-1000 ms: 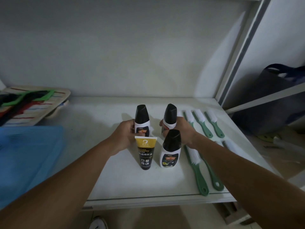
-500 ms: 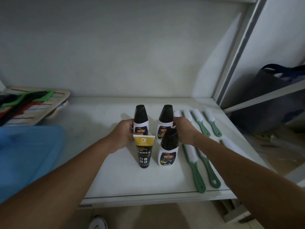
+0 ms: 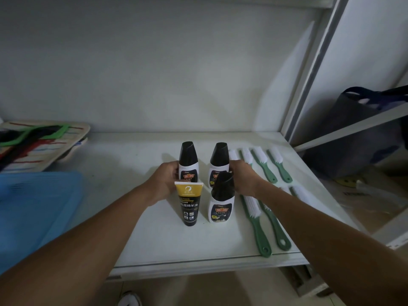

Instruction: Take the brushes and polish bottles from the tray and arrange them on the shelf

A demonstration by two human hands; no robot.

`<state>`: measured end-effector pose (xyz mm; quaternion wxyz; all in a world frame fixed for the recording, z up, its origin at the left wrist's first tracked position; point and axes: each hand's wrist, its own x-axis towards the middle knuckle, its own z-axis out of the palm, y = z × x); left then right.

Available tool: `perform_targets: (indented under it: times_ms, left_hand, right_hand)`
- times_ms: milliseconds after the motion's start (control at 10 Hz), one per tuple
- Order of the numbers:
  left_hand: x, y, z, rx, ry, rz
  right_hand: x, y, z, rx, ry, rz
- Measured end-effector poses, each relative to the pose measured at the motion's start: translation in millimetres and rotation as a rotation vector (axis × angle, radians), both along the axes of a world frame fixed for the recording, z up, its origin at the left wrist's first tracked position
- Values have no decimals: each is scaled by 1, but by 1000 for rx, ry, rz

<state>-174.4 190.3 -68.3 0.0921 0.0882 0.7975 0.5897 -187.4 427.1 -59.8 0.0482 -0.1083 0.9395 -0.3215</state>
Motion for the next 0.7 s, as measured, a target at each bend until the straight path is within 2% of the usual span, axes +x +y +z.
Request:
perform_targets:
  times_ms: [600, 700]
  left_hand:
    - [4, 0, -3, 25, -34, 2]
    - [2, -4, -8, -12, -3, 63]
  right_hand:
    - [-2, 1, -3, -7, -6, 53]
    - [-1, 8, 2, -93, -46, -2]
